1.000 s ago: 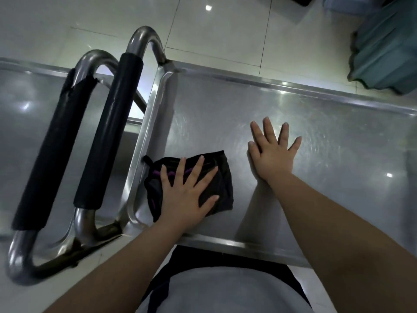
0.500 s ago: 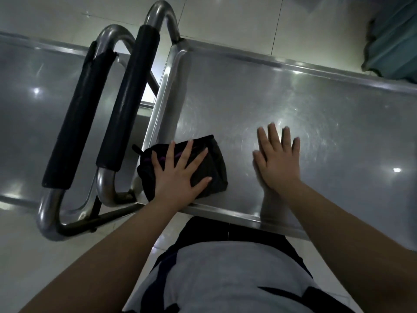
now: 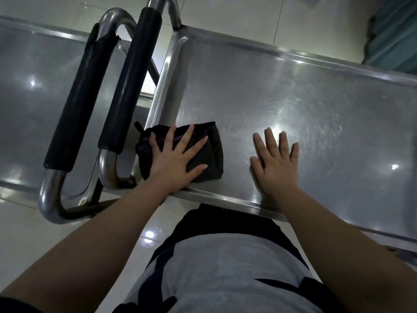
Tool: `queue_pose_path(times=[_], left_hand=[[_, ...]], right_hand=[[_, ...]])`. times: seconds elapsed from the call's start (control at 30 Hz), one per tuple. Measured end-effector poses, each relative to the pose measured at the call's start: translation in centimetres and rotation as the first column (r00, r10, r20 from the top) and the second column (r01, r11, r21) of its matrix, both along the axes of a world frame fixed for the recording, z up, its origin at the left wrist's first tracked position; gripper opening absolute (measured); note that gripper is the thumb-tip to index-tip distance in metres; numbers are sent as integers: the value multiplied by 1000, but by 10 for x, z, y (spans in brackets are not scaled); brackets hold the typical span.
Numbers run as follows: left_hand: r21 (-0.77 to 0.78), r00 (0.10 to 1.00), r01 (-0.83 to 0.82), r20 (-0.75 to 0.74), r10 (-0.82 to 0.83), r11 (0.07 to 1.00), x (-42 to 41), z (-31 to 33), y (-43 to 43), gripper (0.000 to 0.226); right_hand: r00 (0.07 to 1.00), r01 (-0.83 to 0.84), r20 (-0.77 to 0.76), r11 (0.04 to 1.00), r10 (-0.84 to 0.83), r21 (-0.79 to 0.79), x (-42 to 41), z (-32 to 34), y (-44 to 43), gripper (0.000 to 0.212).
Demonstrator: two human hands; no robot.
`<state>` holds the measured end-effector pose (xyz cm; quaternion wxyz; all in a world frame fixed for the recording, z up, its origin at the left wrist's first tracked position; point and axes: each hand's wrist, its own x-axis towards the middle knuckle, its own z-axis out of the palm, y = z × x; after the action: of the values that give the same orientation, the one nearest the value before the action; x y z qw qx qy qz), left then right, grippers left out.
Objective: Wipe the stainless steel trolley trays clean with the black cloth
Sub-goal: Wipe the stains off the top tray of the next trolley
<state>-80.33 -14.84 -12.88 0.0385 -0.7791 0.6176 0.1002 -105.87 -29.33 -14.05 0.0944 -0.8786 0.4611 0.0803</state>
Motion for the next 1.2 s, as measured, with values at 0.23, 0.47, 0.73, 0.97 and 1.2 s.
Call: queue_pose_path(times=[0.23, 0.47, 0.73, 0.97, 1.2], left_hand=[[4, 998, -70, -1, 70, 998, -31, -4, 22, 69], [24, 990, 134, -41, -133, 991, -97, 0, -25, 71], [39, 980, 160, -125, -155, 986, -96, 20, -38, 61], [-365, 888, 168, -348, -301, 916, -75, 41, -8, 37], [-332, 861, 209, -384, -334, 920, -63, 38, 4, 44]], right_hand=[[1000, 3, 0, 1000, -3, -20, 3, -1, 0, 60], [980, 33, 194, 998, -44, 60, 0, 6, -7, 56], [821, 32, 522, 931, -232, 364, -17, 32, -17, 45], [773, -497, 408, 863, 486, -88, -27, 35, 18, 45], [806, -389, 376, 888, 458, -246, -8, 32, 26, 10]])
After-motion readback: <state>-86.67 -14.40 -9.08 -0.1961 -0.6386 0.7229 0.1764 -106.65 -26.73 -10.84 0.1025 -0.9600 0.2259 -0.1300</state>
